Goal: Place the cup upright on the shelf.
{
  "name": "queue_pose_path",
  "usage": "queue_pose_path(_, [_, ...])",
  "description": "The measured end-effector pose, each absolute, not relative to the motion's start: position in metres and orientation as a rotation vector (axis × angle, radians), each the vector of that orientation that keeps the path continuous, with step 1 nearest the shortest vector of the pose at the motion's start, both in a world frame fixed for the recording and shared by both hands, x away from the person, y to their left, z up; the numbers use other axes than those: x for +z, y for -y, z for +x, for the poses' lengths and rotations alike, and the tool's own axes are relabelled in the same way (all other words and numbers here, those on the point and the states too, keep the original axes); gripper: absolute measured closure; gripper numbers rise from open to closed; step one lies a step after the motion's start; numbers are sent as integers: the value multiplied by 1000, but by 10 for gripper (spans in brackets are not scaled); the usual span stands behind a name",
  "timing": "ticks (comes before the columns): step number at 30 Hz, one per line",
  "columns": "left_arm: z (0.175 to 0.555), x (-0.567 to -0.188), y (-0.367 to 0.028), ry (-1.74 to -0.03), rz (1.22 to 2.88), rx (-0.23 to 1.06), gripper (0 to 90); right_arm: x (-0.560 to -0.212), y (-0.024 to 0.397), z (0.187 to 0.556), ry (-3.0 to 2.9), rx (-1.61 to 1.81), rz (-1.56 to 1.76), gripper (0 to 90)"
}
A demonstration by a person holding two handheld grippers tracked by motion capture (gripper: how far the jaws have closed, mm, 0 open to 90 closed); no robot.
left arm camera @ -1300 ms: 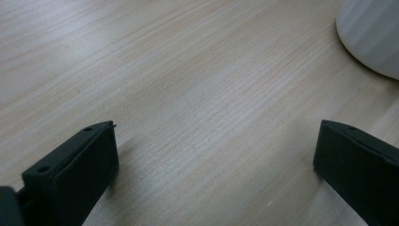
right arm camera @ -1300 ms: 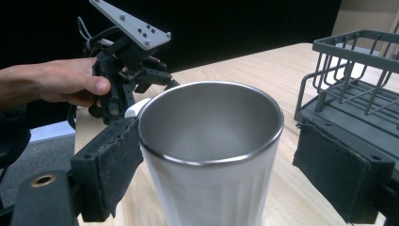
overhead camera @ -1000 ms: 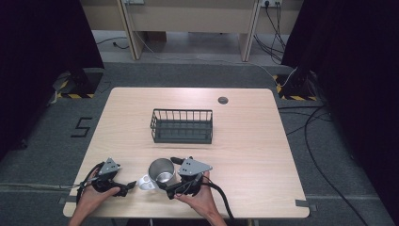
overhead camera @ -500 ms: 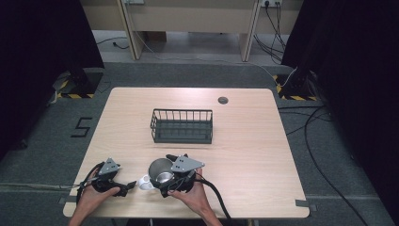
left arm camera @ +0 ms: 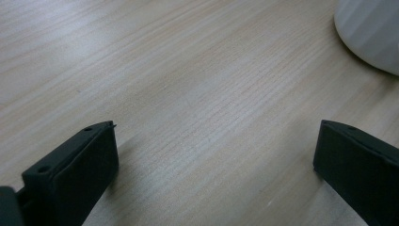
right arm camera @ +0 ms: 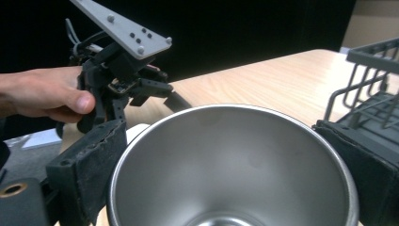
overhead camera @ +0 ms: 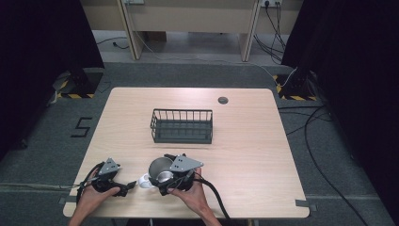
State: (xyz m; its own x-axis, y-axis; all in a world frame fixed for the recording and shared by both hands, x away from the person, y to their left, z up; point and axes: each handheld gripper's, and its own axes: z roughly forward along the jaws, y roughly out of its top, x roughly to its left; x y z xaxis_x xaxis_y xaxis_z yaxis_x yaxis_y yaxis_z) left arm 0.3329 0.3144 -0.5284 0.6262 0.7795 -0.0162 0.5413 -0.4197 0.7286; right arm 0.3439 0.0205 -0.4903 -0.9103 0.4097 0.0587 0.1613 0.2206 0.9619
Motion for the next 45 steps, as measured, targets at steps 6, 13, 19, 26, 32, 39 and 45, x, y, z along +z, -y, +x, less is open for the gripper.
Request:
queue_pose_path(6, [333,-528,-314,-1031,2127,425,0,-477,-16,348,-2264,1762,570,61])
queue_pose_path(13, [333,-528,-314,-1031,2127,425,0,-462,-10,356,-2246,1748,593,61])
queue_pose_path(19, [333,-528,-314,-1031,2127,425,0,-448,-4,367,-2228,1743,611,62])
queue_pose_path(26, [333,-528,-314,-1031,2127,425,0,-438,1,376,-2227,1721,636,62])
queue_pose_path(32, [333,-528,-314,-1031,2127,425,0,-434,5,380,-2234,1711,665,62])
queue_pose_path(39, [333,-528,-314,-1030,2127,425,0,-429,11,385,-2223,1702,690,62])
queue_pose_path(45, [333,-528,-314,-1031,2127,426,0,-421,19,391,-2205,1701,717,62])
